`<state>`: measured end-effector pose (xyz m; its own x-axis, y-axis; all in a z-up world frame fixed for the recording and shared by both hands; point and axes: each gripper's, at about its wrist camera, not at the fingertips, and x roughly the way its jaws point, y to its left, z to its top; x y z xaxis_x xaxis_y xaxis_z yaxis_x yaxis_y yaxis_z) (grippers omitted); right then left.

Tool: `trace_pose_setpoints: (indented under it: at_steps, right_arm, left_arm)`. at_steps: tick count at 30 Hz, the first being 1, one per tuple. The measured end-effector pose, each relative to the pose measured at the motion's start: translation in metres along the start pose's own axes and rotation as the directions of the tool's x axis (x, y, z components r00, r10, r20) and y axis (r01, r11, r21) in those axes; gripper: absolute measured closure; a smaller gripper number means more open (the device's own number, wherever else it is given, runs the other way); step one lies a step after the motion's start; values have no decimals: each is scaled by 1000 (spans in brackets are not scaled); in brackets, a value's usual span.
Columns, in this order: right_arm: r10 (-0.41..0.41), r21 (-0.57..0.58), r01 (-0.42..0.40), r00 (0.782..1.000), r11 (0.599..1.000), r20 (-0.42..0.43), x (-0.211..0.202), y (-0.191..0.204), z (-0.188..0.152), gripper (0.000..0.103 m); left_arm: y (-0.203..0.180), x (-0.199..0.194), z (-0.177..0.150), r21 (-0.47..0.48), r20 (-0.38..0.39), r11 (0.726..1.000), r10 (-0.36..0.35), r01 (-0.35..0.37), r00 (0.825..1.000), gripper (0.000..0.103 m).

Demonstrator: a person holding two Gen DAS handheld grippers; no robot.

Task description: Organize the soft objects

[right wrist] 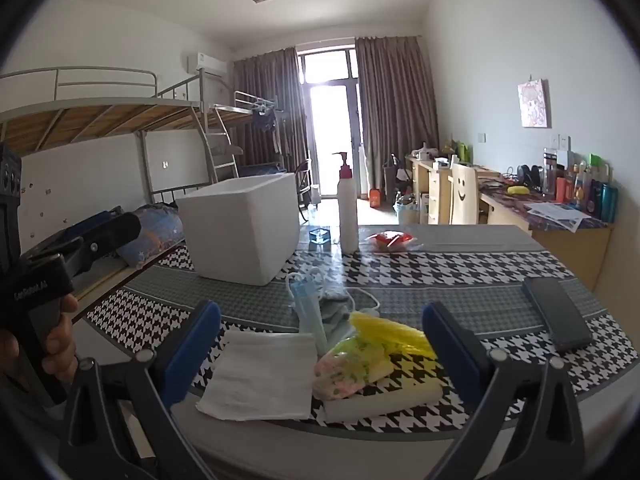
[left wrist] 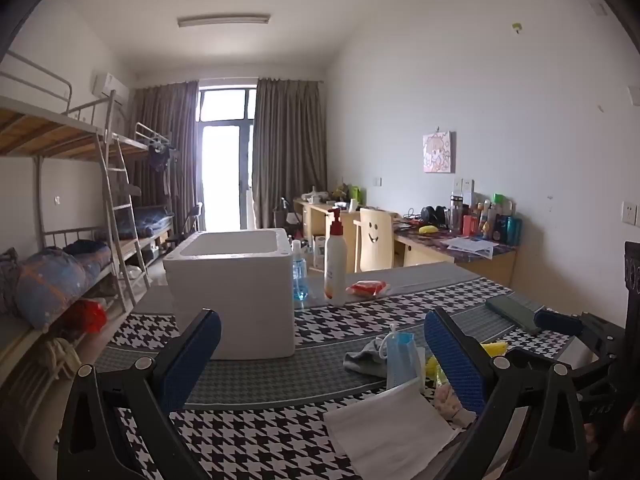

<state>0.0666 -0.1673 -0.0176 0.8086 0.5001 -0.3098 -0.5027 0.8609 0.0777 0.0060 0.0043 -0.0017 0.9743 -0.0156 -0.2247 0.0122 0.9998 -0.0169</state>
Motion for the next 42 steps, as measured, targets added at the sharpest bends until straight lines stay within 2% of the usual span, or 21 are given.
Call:
trace_pose_setpoints:
  at_steps: [3, 24, 42]
  right_arm:
    - [-2, 6, 2, 1000, 1000, -10, 0, 0, 0, 1]
    - [-12, 4, 12, 1000, 1000, -10, -1, -3, 3, 1]
    - [-19, 11, 19, 1000, 1000, -7, -4, -3, 4, 1]
  left_arm:
    - [-1, -3, -2, -7, 17, 1000, 7, -7, 1000, 1]
    - [-2, 1, 1, 28, -4, 999, 36, -36, 999, 1]
    - [-2, -4, 2, 33, 14, 999, 30, -30, 999, 1]
